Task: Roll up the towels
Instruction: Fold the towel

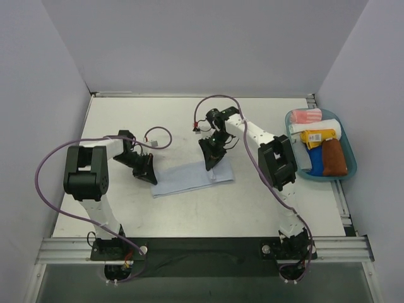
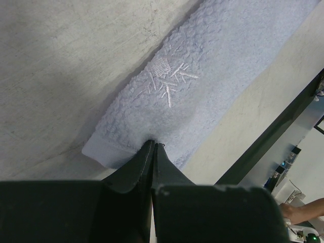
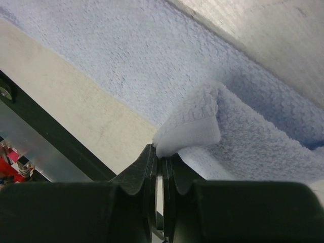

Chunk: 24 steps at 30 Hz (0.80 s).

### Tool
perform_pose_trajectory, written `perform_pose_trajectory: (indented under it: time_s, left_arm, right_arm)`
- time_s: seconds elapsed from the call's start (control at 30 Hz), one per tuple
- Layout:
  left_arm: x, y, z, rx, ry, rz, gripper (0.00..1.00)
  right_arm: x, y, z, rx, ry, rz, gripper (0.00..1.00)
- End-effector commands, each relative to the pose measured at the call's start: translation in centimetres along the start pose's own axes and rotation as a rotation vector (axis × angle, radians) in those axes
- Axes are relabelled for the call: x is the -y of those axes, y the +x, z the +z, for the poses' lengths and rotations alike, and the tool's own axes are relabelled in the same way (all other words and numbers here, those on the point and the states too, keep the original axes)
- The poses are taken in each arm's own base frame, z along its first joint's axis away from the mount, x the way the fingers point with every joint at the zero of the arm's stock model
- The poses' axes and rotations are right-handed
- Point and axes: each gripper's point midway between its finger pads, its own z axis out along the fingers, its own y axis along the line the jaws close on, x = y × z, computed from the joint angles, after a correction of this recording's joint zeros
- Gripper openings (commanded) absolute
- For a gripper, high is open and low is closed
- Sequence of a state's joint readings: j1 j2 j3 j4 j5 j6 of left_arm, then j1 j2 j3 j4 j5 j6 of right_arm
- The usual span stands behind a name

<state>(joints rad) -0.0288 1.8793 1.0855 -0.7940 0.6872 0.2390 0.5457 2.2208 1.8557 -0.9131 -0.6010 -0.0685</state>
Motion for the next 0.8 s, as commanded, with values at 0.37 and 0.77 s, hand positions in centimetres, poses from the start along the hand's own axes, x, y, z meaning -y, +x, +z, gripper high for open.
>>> perform_pose_trajectory:
  time_s: [0.37, 0.77]
  left_arm:
    - [0.3, -1.4, -0.2, 0.032, 0.019, 0.024, 0.01]
    - [0.1, -1.5, -0.1, 0.03, 0.018, 0.021, 0.01]
  right_arm:
    - [-3.7, -1.5, 1.4, -0.025, -0.079, 0.008, 0.0]
    - [-4.4, -1.1, 3.2, -0.066, -0.096, 0.002, 0.0]
